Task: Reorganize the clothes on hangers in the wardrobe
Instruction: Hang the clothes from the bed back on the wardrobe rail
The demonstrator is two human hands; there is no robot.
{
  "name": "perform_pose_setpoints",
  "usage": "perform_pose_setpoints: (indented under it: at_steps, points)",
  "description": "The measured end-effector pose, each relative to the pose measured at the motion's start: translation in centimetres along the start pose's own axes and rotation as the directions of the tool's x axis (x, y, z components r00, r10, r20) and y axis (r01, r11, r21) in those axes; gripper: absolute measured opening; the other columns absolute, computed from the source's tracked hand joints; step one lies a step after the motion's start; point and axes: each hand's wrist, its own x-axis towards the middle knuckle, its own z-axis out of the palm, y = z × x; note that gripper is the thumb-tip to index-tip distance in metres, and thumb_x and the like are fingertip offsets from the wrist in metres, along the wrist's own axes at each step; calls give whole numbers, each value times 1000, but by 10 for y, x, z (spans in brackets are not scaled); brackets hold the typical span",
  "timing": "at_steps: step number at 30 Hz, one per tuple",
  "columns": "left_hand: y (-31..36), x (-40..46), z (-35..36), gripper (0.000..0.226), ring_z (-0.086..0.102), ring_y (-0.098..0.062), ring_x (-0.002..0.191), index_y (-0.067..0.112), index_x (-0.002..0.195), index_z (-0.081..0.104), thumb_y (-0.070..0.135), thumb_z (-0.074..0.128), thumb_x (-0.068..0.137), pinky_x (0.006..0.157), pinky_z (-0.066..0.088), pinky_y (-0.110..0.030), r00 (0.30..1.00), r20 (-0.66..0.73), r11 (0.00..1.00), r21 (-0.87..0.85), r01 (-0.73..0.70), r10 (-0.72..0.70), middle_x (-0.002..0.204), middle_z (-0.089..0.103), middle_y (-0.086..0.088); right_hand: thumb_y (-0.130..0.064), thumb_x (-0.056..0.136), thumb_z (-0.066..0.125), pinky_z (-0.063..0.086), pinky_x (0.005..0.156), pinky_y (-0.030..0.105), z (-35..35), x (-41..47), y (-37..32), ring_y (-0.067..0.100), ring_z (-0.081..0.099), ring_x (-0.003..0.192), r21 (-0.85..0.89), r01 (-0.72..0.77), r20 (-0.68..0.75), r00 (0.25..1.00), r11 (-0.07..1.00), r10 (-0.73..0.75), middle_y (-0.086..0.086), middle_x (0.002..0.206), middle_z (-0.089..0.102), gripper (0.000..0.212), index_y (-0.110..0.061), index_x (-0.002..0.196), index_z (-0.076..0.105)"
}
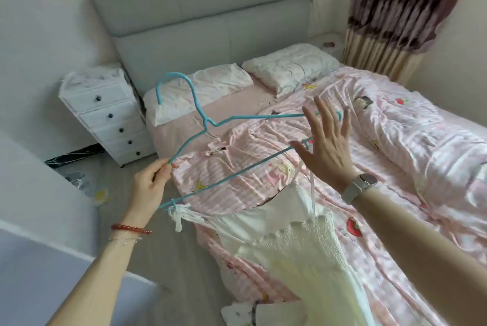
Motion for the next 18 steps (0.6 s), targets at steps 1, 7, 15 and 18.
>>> perform_pose_setpoints:
  at_steps: [1,7,15,18]
  points:
    - [-1,-8,-29,20,52,13,63,11,99,62,0,47,92,63,39,-4,1000,-29,1000,23,2,-2,69,64,20,-39,86,52,20,106,60,-1,14,-27,35,42,126,18,55,51,997,998,-56,19,133,49,56,-7,131,40]
    - [-16,-89,-195,19,52,18,66,13,89,62,0,48,92,62,36,-1,976,-220,976,214,43,5,79,62,4,-27,87,49,42,44,27,-6,47,-182,27,60,58,299,377,1,919,877,-395,9,65,60,29,-4,74,62]
    - [-27,-253,-343,17,57,-3,73,0,98,64,1,48,92,70,41,-15,786,-607,879,303,368,-120,91,65,-8,-31,83,49,43,38,29,-1,31,-383,30,56,42,622,594,5,648,510,-761,10,53,60,29,-8,70,60]
    - [-18,-314,-363,18,56,5,76,-1,101,63,-1,48,92,69,39,-6,616,-774,845,226,484,-145,88,64,-8,-29,85,50,45,44,31,-11,17,-441,33,59,47,704,636,-51,489,316,-871,11,54,63,26,-8,90,65]
